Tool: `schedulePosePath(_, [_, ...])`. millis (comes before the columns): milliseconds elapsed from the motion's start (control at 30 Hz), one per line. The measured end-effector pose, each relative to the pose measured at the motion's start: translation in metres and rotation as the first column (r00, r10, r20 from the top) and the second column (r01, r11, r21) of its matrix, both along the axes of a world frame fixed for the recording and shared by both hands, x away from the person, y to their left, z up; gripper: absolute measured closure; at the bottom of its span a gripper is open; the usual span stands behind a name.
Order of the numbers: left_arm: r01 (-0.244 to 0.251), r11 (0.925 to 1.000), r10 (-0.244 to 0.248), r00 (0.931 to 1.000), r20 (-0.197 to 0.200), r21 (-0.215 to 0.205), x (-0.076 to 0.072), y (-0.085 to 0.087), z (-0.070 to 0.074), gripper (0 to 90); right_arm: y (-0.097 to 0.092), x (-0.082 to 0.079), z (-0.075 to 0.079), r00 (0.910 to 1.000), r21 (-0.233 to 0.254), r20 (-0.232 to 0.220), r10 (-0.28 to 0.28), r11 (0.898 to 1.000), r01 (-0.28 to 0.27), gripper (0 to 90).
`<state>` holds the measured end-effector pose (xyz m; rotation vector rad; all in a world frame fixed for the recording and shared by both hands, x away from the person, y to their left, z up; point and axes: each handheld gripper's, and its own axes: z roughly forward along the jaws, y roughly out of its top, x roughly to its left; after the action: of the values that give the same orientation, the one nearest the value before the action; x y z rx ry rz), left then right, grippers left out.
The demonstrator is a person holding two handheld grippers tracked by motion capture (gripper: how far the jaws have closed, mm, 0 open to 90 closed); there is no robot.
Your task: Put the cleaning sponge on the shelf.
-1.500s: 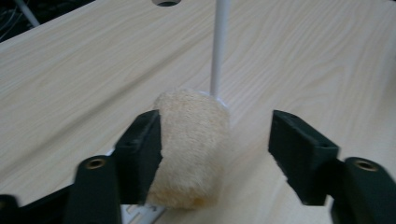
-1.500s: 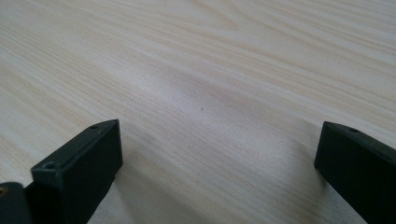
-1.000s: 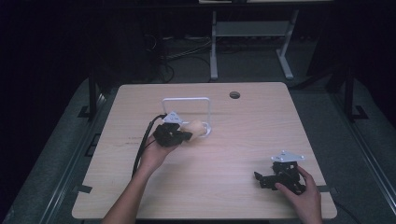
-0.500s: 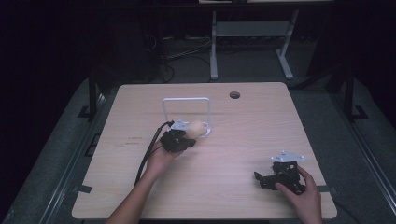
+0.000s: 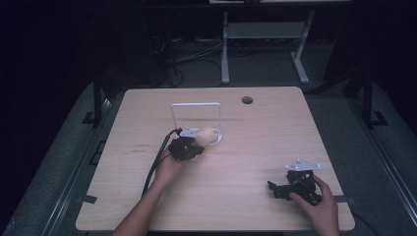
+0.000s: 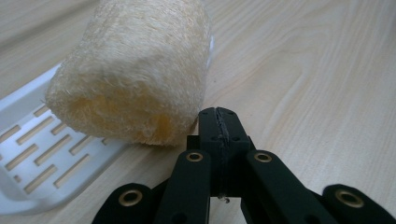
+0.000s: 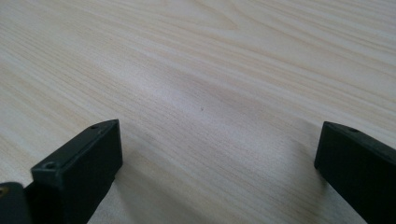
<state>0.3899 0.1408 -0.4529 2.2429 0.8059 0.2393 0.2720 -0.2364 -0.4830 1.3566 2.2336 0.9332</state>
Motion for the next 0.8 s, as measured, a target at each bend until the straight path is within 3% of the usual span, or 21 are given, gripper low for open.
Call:
schedulePosePath(533, [-0.072,0.9974,0.072,0.997,0.026,0.006,0.007,0.018,0.0,89.9,0.0,0.0,0.0,1.0,0.0,0.0,0.0,1.0,0.0,0.7])
schedulePosePath(800, [-0.117,0.993,0.118,0.9924,0.034,-0.013,0.011,0.028,0.0,89.9,0.0,0.0,0.0,1.0,0.0,0.0,0.0,1.0,0.0,0.7])
